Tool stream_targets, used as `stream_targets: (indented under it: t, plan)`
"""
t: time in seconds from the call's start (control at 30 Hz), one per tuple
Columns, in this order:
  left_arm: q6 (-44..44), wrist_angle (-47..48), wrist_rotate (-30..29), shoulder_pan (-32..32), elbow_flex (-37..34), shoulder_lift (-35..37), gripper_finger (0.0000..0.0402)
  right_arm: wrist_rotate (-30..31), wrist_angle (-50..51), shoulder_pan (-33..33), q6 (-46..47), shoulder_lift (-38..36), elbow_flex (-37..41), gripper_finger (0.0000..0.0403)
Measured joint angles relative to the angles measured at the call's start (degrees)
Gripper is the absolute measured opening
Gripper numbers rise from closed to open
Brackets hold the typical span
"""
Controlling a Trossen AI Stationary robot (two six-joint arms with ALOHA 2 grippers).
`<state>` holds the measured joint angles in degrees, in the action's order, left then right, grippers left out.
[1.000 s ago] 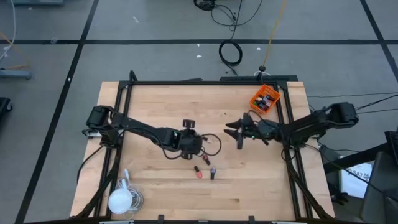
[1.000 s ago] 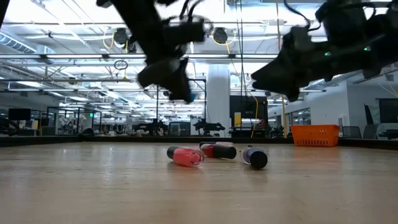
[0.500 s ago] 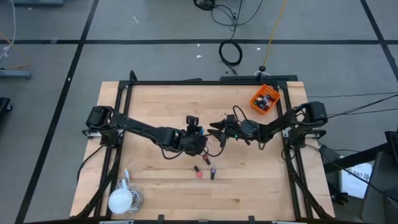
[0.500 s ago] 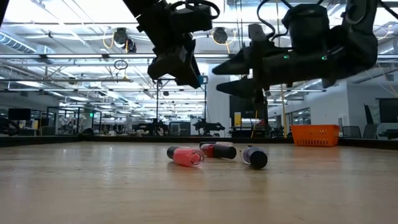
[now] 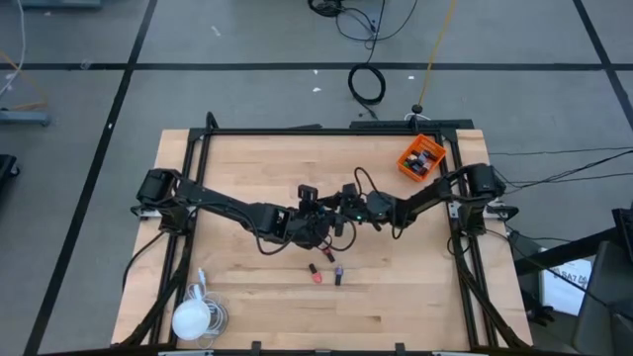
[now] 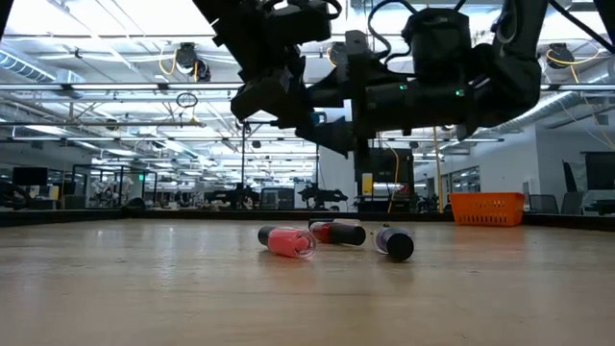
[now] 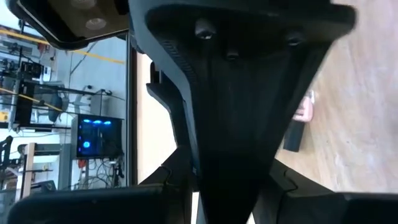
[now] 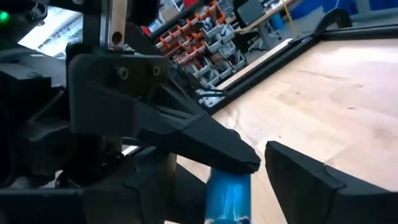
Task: Pick & Place Nail Polish
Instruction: Put the blue nail polish bottle into the orange basket
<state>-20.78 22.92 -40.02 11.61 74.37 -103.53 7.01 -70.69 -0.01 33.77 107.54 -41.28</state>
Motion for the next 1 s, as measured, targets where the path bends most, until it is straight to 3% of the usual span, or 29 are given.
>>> stream_targets:
  t: [0.17, 0.4, 0.63, 0.87, 1.0]
  plan:
    - [0.1, -0.2, 0.1, 0.1, 0.0, 0.0, 0.0095, -1.1, 0.4, 0.0, -0.4, 0.0, 0.0, 0.0189]
    - [0.4, -0.4, -0.1, 0.2, 0.0, 0.0, 0.0095, -2.6, 0.6, 0.0, -1.4, -0.1, 0.0, 0.0078]
    - [3.3, -0.3, -0.3, 0.3, 0.0, 0.0, 0.0103, -3.8, 0.6, 0.0, -3.0, -0.1, 0.1, 0.0072]
    - [12.6, -2.4, 8.6, 1.2, 0.1, 0.0, 0.0190, -5.2, 1.6, -0.1, -8.0, -0.1, 1.2, 0.0064]
    - [15.9, -2.5, 9.4, 2.1, 0.1, 0.2, 0.0225, -5.1, 3.4, -1.3, -7.8, -1.2, 3.1, 0.0064]
